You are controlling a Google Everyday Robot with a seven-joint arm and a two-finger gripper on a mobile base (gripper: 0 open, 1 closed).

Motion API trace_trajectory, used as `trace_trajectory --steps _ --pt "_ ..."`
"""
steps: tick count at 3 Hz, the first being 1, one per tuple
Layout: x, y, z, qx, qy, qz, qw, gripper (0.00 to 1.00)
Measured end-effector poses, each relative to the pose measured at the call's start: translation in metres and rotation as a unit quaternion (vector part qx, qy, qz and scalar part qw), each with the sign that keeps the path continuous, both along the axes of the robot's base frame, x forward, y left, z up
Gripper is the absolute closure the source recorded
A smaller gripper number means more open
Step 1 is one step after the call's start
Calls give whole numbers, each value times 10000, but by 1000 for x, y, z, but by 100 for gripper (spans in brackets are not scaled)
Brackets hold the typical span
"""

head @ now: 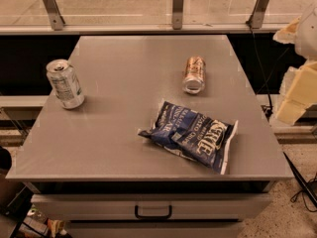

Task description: Place orange can upright

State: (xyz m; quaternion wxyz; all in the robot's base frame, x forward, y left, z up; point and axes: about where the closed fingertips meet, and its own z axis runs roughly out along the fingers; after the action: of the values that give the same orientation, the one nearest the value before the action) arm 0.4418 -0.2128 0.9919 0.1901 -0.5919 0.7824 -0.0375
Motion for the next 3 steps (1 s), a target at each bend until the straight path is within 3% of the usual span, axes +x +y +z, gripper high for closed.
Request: trace_trajectory --steps 1,2,3 --pt "7 5 5 561 13 -192 9982 0" --pt "17 15 2 1262 125 -646 9898 0" --pt "32 30 4 1738 105 -1393 9748 0"
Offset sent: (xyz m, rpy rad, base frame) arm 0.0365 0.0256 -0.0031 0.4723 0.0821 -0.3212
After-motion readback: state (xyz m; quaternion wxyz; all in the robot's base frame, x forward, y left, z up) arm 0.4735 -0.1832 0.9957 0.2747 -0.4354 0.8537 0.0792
